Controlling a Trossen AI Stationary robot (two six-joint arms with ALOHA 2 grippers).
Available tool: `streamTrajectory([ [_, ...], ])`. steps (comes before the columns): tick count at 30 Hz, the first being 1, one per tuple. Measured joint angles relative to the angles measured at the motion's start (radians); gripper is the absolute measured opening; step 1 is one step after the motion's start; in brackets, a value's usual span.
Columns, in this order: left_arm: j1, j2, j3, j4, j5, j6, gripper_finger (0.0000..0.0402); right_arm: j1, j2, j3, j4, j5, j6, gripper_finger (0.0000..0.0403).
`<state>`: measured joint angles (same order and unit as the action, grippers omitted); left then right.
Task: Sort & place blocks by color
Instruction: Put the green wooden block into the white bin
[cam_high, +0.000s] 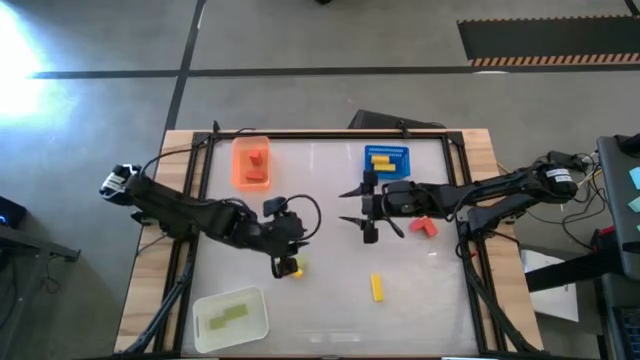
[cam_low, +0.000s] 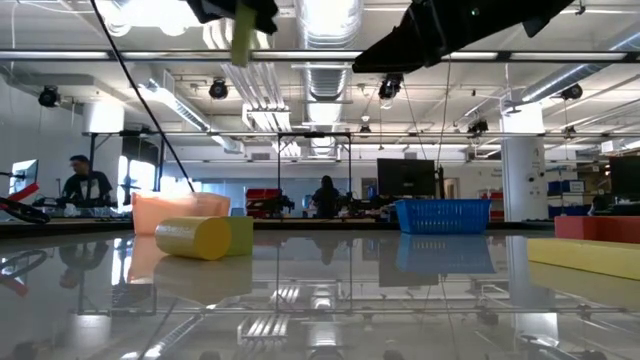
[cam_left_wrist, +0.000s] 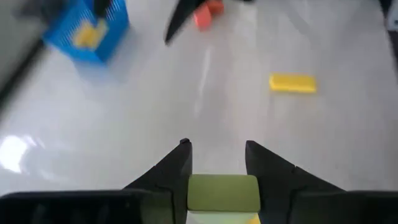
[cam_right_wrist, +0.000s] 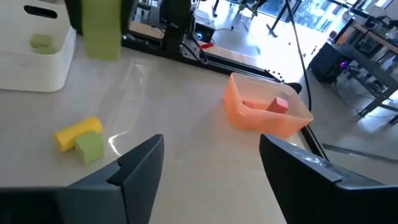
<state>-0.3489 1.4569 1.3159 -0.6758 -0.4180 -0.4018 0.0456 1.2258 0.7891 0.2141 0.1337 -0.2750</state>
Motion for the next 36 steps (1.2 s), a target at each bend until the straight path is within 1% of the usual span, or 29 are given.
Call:
streamTrajectory([
  [6,-0.025,0.085,0.161,-0.304,0.24,-0.266,0.0113,0.0,0.001,0.0,-0.001,-0.001,-0.011,0.0249],
  [10,-0.069,0.171,0.249,-0.504,0.451,-0.421,0.0113,0.0,0.001,0.0,-0.001,0.0,-0.014,0.0248],
  [14,-0.136,0.251,0.307,-0.663,0.64,-0.501,0.0113,0.0,0.002,0.0,-0.001,0.0,-0.013,0.0247],
  [17,-0.189,0.295,0.321,-0.71,0.74,-0.509,0.0113,0.0,0.002,0.0,-0.001,0.0,-0.013,0.0248],
  [21,-0.261,0.324,0.298,-0.71,0.803,-0.509,0.0113,0.0,0.002,0.0,-0.001,-0.001,-0.008,0.0249],
  [26,-0.328,0.367,0.291,-0.677,0.811,-0.51,0.0113,0.0,0.002,0.0,0.0,-0.001,-0.005,0.0247],
  [30,-0.35,0.419,0.291,-0.624,0.811,-0.506,0.0113,0.0,0.002,0.0,0.0,-0.001,-0.004,0.0247],
  [33,-0.354,0.459,0.29,-0.618,0.811,-0.497,0.0113,0.0,0.002,0.0,0.0,-0.001,0.003,0.0248],
  [36,-0.354,0.485,0.29,-0.616,0.811,-0.456,0.0113,0.0,0.002,0.0,0.0,-0.002,0.004,0.0249],
])
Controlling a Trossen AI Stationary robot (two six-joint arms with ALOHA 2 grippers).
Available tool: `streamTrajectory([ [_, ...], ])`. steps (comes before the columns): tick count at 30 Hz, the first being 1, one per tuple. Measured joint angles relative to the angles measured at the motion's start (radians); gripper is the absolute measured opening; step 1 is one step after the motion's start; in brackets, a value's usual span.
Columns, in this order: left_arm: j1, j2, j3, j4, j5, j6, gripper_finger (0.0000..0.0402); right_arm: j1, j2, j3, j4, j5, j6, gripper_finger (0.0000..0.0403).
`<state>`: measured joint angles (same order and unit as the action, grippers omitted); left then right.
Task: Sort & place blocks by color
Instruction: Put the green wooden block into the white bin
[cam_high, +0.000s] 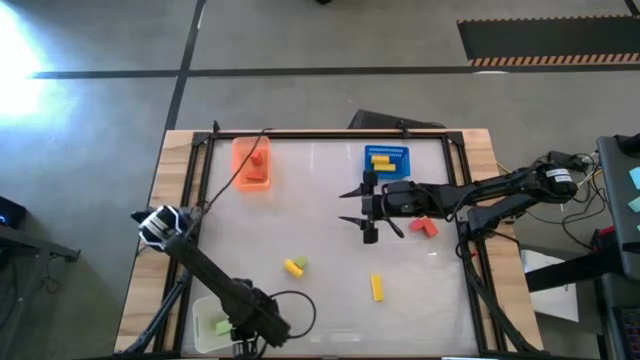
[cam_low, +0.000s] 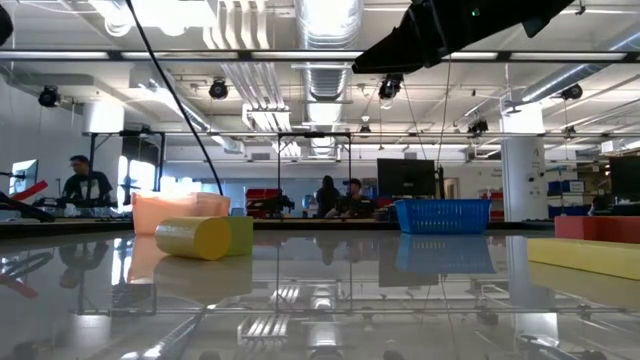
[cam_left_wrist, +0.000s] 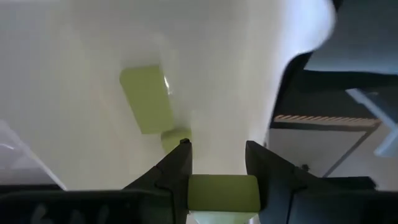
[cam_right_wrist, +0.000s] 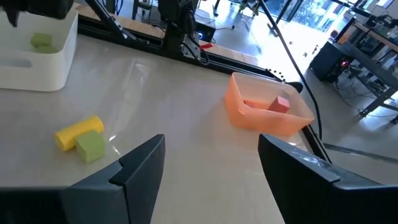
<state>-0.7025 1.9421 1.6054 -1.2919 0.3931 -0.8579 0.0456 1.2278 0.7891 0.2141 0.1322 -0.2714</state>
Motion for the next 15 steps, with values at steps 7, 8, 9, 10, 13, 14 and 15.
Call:
streamTrajectory([
  [7,0.0,0.036,0.0,0.0,-0.011,0.102,0.0113,0.0,0.0,0.0,-0.001,0.0,0.003,0.0247],
  [8,0.0,0.037,-0.001,0.001,-0.019,0.103,0.0113,0.0,0.0,0.0,0.0,0.0,0.003,0.0247],
  [9,0.0,0.039,-0.001,0.0,-0.036,0.103,0.0113,0.0,0.0,0.0,0.0,0.0,0.003,0.0247],
  [10,0.0,0.042,-0.002,0.0,-0.045,0.104,0.0113,0.0,0.0,0.0,0.0,0.0,0.003,0.0247],
  [13,0.0,0.047,-0.006,0.0,-0.052,0.103,0.0119,0.0,0.0,0.0,0.0,0.0,0.003,0.0249],
  [14,0.0,0.047,-0.007,0.001,-0.055,0.099,0.0127,0.0,0.0,0.0,-0.001,0.0,0.003,0.0249],
  [15,0.0,0.047,-0.008,0.0,-0.055,0.097,0.0136,0.0,0.0,0.0,0.0,0.0,0.003,0.0249],
])
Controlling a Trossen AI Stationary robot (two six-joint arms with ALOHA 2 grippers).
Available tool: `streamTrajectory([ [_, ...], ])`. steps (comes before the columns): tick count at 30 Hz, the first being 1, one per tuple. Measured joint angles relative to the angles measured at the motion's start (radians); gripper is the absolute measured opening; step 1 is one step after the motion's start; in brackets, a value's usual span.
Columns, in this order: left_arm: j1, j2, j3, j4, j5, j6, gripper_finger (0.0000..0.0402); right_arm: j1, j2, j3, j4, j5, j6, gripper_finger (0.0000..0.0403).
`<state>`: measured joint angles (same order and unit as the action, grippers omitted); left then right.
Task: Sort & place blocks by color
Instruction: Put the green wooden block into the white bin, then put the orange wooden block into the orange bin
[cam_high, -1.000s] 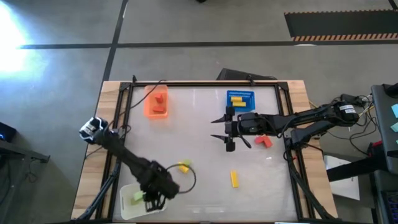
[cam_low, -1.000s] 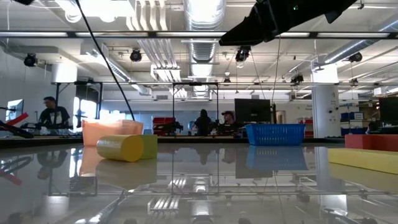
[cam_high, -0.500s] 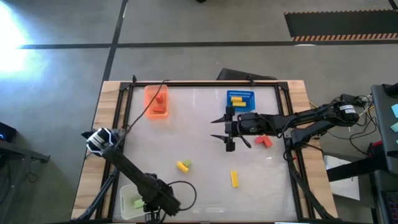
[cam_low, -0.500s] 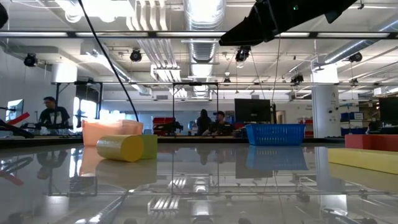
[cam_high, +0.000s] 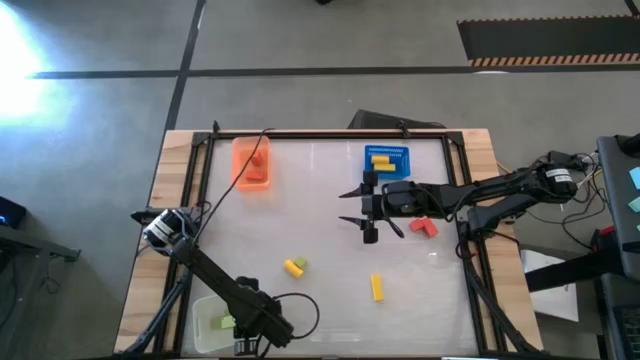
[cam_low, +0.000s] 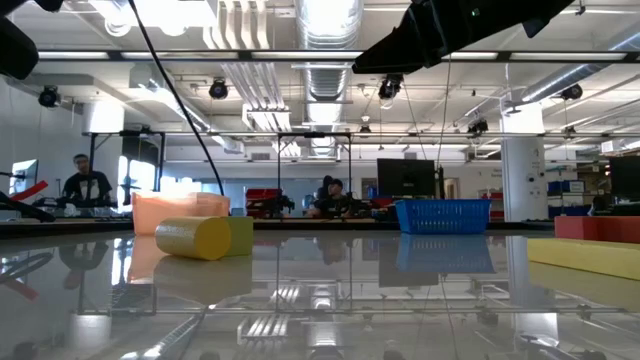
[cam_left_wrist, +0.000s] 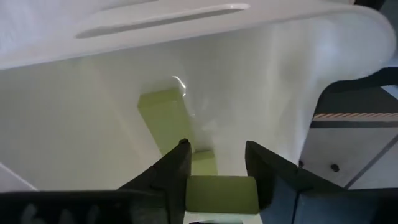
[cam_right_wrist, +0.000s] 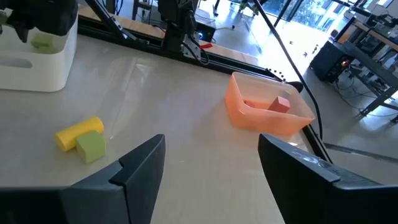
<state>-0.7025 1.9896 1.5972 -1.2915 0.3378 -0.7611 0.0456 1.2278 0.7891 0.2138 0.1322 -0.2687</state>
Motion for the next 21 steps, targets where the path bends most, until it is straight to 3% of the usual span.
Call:
streamTrajectory([
  [5,0.0,0.0,-0.002,0.0,-0.002,-0.016,0.0151,0.0,0.0,0.0,0.0,0.0,0.0,0.0249],
  [21,0.0,-0.014,-0.002,-0.001,-0.002,-0.017,0.0117,0.0,0.0,0.0,0.0,0.0,0.0,0.0249],
])
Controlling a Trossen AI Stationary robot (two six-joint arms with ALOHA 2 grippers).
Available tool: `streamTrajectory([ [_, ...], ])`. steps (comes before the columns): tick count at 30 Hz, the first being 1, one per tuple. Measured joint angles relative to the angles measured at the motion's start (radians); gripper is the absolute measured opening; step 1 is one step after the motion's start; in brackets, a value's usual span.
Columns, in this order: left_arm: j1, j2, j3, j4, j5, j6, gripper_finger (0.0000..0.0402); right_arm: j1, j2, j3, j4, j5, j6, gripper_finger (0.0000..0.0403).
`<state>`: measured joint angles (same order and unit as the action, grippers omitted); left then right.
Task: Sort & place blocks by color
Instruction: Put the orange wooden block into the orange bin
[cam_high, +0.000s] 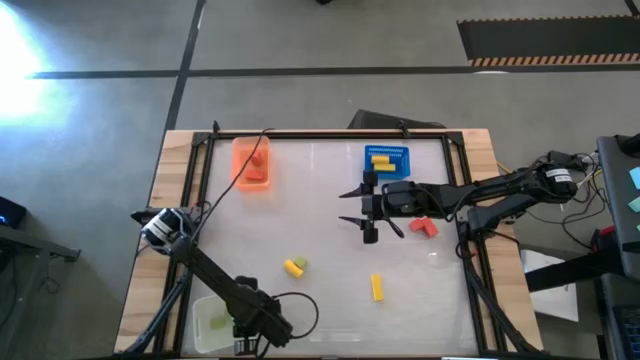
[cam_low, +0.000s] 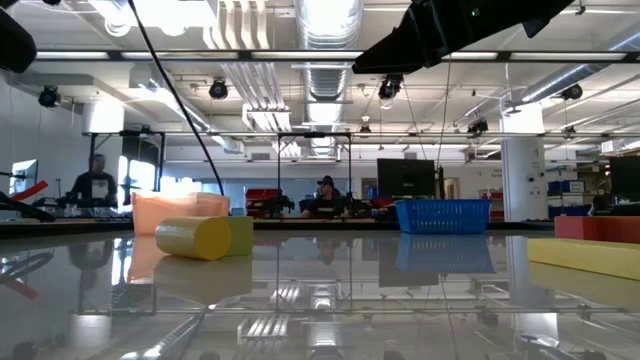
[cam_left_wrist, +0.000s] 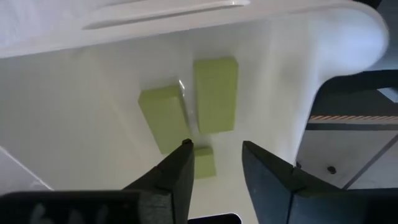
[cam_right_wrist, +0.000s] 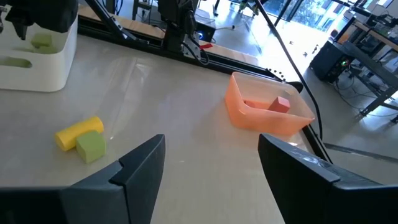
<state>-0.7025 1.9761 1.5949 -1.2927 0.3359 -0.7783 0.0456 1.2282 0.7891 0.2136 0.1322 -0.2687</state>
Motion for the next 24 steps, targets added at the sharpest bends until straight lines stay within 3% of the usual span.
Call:
streamTrajectory([
  [11,0.027,-0.044,0.059,-0.009,-0.025,0.027,0.0085,0.0,0.0,0.0,0.0,0.0,0.008,0.0249],
  [16,0.058,-0.091,0.07,-0.007,-0.201,0.151,0.006,0.0,0.0,0.0,0.001,0.0,0.008,0.0249],
  [24,0.104,-0.216,0.026,0.026,-0.568,0.425,0.0021,0.002,0.0,0.0,-0.008,0.0,0.008,0.0249],
])
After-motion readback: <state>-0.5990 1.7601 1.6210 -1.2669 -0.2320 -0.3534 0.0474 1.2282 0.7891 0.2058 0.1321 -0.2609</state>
